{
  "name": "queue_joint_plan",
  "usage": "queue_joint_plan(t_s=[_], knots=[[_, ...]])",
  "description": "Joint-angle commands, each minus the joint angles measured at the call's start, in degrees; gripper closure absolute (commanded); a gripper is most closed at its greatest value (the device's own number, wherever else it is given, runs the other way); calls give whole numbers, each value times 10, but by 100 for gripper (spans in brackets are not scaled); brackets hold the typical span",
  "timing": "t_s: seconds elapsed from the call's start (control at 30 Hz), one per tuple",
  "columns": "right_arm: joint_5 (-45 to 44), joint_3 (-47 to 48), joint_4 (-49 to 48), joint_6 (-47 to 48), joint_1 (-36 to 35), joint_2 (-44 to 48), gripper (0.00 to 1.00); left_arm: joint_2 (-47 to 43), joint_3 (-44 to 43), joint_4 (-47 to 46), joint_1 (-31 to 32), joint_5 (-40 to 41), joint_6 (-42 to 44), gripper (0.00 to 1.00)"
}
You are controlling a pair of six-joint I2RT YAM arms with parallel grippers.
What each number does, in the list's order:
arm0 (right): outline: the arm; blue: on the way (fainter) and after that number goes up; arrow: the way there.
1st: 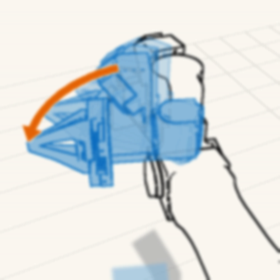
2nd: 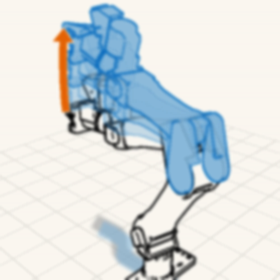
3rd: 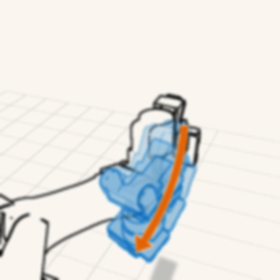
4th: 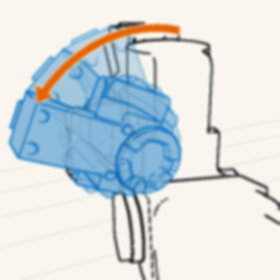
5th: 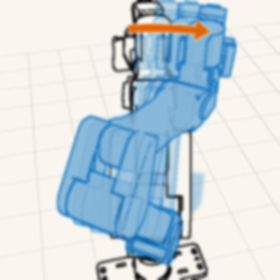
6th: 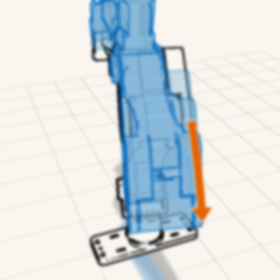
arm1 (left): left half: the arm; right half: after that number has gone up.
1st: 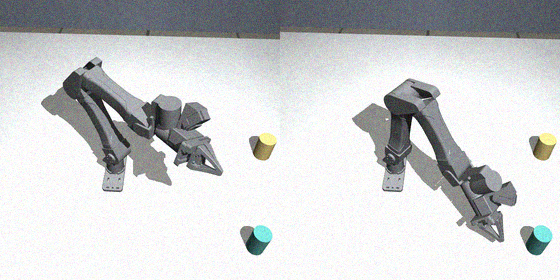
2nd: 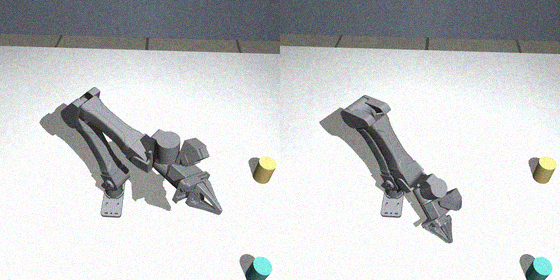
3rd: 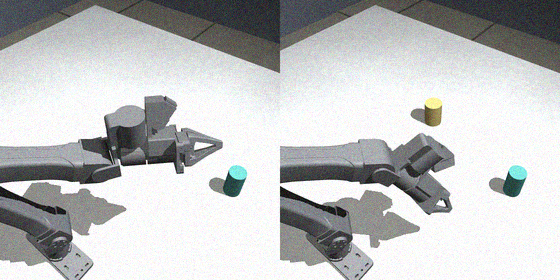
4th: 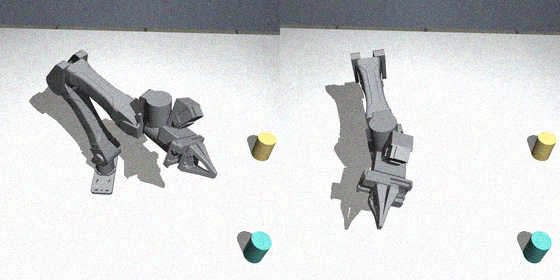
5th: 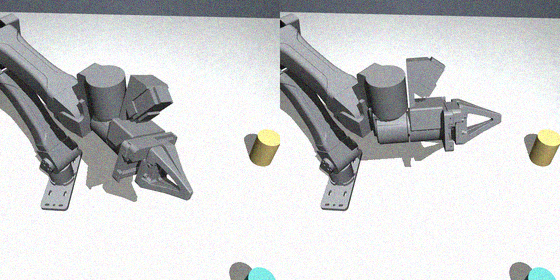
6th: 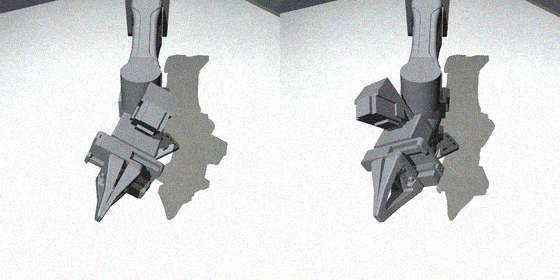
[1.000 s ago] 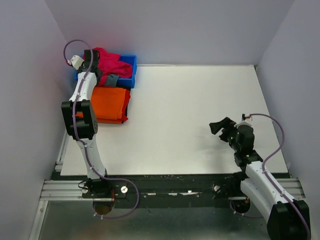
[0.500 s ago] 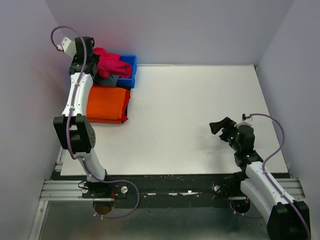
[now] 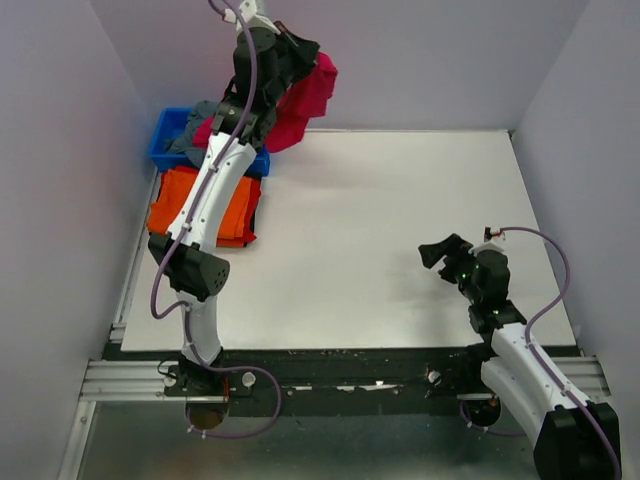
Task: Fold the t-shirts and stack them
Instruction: Grab crumpled tshirt from bin with the left arm, then move the tshirt to the center of the board
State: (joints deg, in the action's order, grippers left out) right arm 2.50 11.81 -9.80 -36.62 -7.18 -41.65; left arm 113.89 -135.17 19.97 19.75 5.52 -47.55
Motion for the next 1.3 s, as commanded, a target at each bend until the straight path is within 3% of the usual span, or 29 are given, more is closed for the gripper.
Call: queue_joint_plan(t_s=[0.0, 0.2, 0.37, 0.43, 0.53, 0.6, 0.77, 0.9, 1.03, 1.13, 1.2, 1.27], knots=[[7, 15, -3, 2, -2, 0, 0, -70, -9, -101, 81, -40, 41, 100], [4, 15, 2, 4, -2, 6, 0, -165, 64, -164, 87, -15, 37, 100], [2, 15, 1, 4, -2, 10, 0, -175, 35, -156, 87, -38, 34, 100], [2, 16, 4, 5, -2, 12, 0, -187, 68, -152, 87, -40, 32, 100], [4, 16, 9, 11, -2, 23, 0, -237, 223, -196, 86, -38, 13, 100], [0, 15, 16, 14, -2, 38, 0, -274, 370, -240, 86, -33, -3, 100], [7, -6, 9, 20, -2, 82, 0, -318, 617, -295, 83, -7, -23, 100], [23, -9, -4, 25, -2, 69, 1, -335, 751, -298, 62, 27, -36, 100], [53, 7, -5, 28, -2, 33, 4, -355, 810, -270, 27, 59, -19, 99], [64, 14, -8, 31, -2, 13, 4, -361, 806, -210, 15, 108, -4, 85], [63, 18, -5, 33, -2, 6, 4, -364, 794, -177, 14, 115, 15, 58], [59, 20, -3, 32, -2, 3, 4, -364, 775, -167, 14, 48, 61, 40]])
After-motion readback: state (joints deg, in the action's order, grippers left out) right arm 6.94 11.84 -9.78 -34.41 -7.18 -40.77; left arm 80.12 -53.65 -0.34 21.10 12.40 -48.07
